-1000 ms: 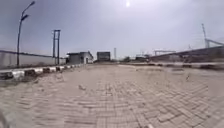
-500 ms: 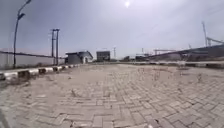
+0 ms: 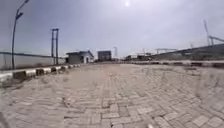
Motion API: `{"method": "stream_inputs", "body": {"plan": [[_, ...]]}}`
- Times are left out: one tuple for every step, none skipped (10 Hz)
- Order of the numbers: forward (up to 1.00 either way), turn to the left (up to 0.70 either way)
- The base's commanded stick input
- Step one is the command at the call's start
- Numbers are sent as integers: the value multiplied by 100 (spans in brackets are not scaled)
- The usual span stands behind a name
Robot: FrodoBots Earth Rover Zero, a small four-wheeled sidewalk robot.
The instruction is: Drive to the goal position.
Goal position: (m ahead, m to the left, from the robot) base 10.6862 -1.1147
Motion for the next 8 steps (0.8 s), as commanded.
{"method": "stream_inputs", "body": {"plan": [[100, 0], [100, 0], [100, 0], [100, 0], [100, 0], [100, 0], [100, 0], [100, 0]]}}
